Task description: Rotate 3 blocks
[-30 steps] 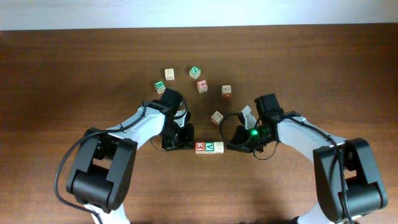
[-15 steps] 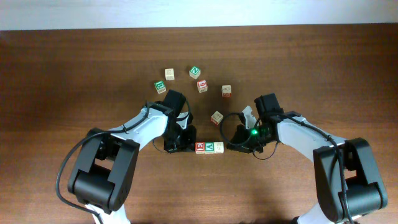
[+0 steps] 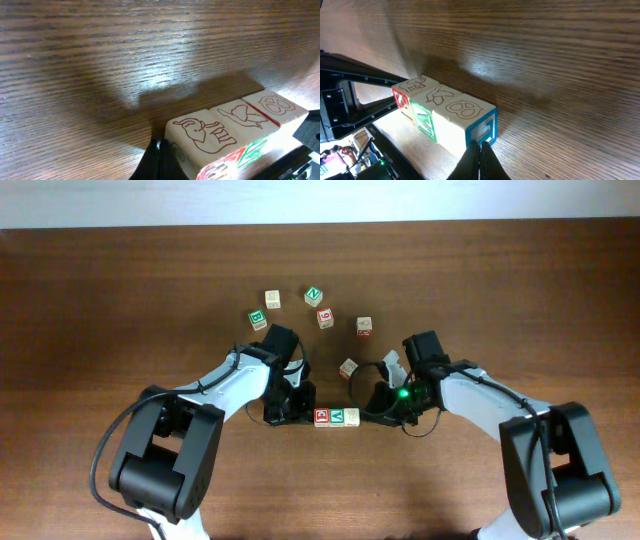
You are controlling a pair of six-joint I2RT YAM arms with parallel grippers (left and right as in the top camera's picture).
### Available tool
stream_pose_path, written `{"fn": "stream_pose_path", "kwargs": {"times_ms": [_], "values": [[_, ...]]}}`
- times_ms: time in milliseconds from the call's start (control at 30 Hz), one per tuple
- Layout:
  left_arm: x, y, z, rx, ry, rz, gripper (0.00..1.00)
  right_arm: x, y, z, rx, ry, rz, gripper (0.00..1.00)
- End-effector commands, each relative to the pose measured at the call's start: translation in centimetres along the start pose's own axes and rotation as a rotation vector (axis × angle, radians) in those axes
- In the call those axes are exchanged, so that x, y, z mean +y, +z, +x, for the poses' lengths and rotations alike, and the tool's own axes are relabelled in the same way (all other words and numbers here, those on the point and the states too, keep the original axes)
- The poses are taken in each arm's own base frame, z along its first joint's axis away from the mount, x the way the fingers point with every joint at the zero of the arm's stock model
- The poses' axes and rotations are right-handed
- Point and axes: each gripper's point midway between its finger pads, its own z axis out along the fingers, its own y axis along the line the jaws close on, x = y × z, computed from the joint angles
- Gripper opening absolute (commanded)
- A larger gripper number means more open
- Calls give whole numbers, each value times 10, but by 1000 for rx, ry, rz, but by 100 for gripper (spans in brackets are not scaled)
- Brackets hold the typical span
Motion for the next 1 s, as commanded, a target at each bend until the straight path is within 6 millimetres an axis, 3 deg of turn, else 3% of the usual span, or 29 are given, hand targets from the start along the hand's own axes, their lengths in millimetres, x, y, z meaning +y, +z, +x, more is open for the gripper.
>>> {"fn": "stream_pose_path", "kwargs": {"times_ms": [0,367,967], "values": [[0,1,5,11,-14,4,0,2,6,6,16,-11,3,4],[-1,2,4,5,-4,0,0,14,3,4,5,-66,-38,4],[-4,5,6,1,20,-19,0,80,1,3,11,-207,-88,4]]}}
